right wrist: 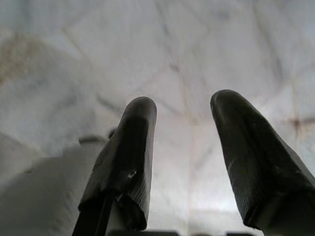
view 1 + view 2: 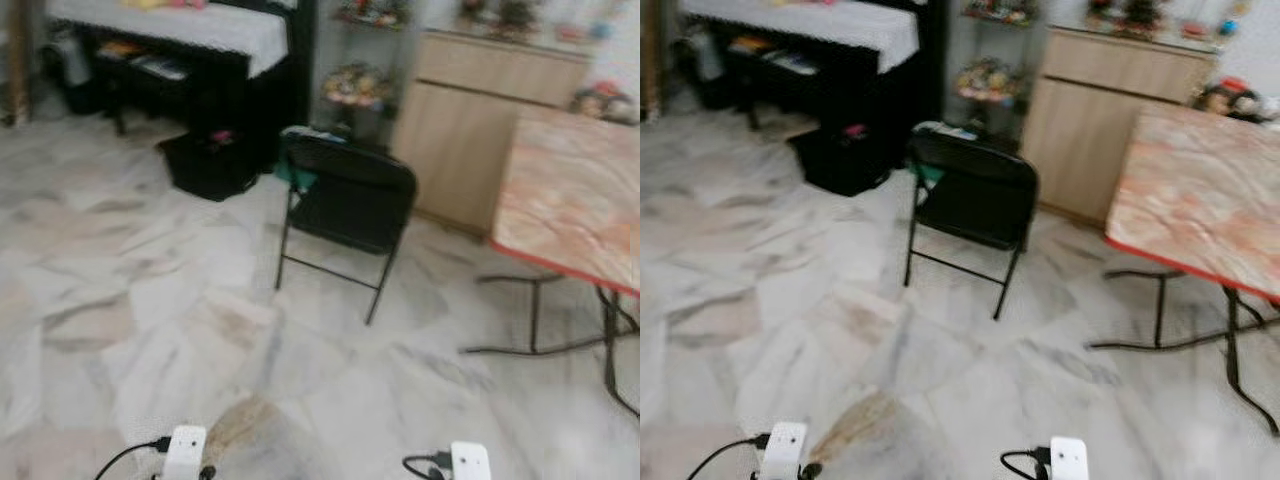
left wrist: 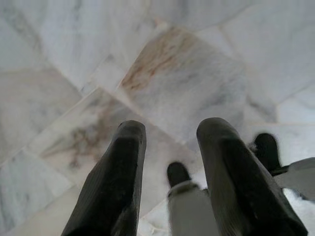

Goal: Hang hanger

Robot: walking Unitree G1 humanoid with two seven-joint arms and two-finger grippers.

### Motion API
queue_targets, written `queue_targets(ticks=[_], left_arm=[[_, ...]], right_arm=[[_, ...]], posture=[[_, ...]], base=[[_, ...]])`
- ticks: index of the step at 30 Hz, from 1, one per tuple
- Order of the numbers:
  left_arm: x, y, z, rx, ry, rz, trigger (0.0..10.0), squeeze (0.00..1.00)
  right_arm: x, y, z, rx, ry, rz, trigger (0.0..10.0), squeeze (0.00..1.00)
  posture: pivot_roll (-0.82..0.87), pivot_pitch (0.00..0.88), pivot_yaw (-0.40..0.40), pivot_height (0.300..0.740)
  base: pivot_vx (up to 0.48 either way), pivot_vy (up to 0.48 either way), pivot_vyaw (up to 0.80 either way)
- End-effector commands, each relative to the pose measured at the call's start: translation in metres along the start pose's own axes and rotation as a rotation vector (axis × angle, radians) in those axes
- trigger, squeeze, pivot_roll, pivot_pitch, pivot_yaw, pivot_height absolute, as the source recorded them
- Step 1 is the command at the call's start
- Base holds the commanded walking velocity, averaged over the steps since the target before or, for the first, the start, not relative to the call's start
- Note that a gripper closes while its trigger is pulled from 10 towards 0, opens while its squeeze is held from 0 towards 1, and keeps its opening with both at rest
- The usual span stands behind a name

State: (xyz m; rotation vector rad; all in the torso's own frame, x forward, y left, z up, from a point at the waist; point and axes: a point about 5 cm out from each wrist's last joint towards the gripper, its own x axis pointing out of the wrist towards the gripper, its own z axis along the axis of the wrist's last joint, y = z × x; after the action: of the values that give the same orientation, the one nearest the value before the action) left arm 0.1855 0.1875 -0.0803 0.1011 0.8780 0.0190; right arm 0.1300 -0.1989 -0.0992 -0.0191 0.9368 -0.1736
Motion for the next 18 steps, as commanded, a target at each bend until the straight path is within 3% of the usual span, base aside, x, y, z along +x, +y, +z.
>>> queue_targets(ticks=[1,8,16,18], left_arm=[[-0.0014,0.0017,-0.0054,0.034,0.016,-0.009,10.0,0.0],[-0.0017,0.0022,-0.0055,0.055,0.011,-0.019,10.0,0.0],[-0.0019,0.0045,-0.0053,0.069,0.007,-0.028,10.0,0.0],[-0.0021,0.0045,-0.0051,0.069,0.001,-0.032,10.0,0.0]], right_arm=[[0.0025,0.004,0.0092,0.001,-0.031,0.014,10.0,0.0],[0.0019,0.0048,0.008,0.019,-0.034,0.012,10.0,0.0],[0.0014,0.0071,0.0073,0.029,-0.037,0.013,10.0,0.0],[0.0014,0.0073,0.0057,0.033,-0.024,0.012,10.0,0.0]], posture=[[-0.17,0.0,-0.017,0.74],[-0.17,0.0,-0.013,0.74],[-0.17,0.0,-0.004,0.74],[-0.16,0.0,-0.007,0.74]], base=[[0.0,0.0,0.0],[0.0,0.0,0.0],[0.0,-0.208,0.0],[0.0,-0.133,-0.77]])
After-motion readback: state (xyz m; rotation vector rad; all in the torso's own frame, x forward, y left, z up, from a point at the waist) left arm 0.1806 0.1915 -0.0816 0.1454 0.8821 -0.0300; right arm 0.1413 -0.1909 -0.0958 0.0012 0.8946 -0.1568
